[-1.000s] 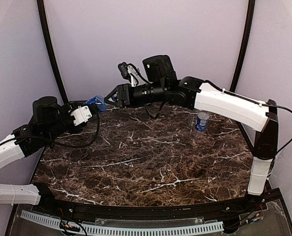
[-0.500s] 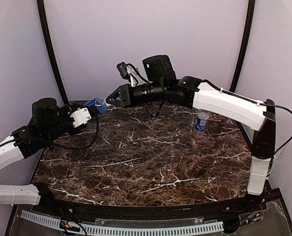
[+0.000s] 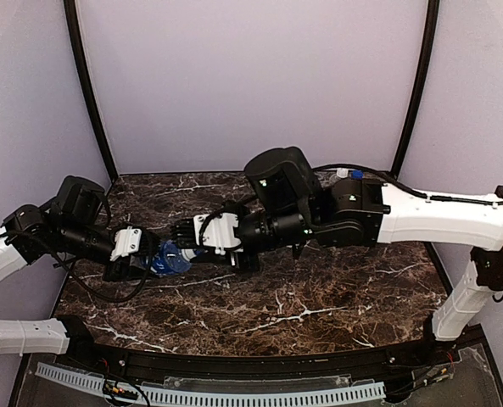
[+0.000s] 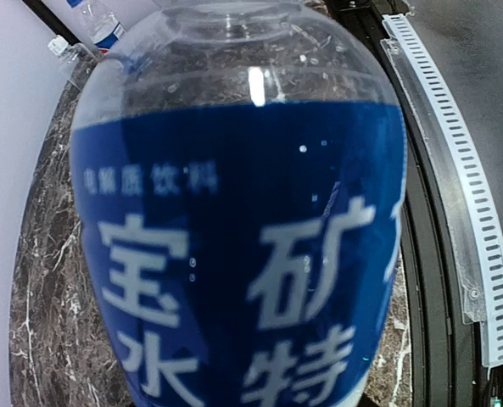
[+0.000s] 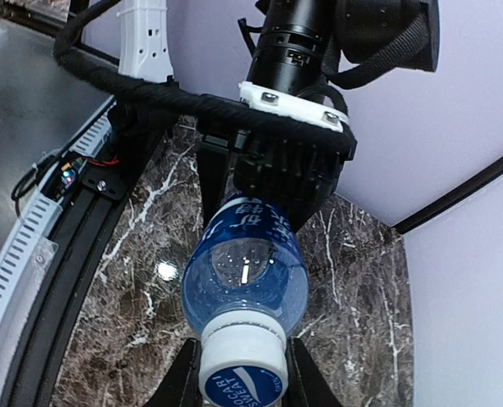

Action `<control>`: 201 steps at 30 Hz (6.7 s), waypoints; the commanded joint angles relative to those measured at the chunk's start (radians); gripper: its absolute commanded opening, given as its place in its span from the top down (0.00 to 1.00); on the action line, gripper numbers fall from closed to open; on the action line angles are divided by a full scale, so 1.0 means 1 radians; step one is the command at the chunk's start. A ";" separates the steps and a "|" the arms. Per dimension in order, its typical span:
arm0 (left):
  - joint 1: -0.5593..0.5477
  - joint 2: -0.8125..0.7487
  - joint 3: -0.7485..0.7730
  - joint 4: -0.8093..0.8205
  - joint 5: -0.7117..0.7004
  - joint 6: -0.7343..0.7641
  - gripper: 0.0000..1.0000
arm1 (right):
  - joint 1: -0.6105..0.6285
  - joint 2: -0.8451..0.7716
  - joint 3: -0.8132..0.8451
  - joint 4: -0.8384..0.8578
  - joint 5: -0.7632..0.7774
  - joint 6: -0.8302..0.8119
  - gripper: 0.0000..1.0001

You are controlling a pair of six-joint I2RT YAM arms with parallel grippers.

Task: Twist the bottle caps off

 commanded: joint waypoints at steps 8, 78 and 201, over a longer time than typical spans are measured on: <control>-0.004 -0.022 0.017 0.079 0.012 -0.055 0.70 | 0.038 0.016 0.001 0.159 0.240 -0.102 0.16; -0.003 -0.046 -0.081 0.099 -0.057 -0.060 0.67 | 0.058 -0.013 -0.002 0.085 0.301 -0.203 0.03; -0.002 -0.017 -0.152 0.464 -0.354 -0.137 0.74 | -0.195 0.065 0.205 -0.102 -0.045 1.072 0.14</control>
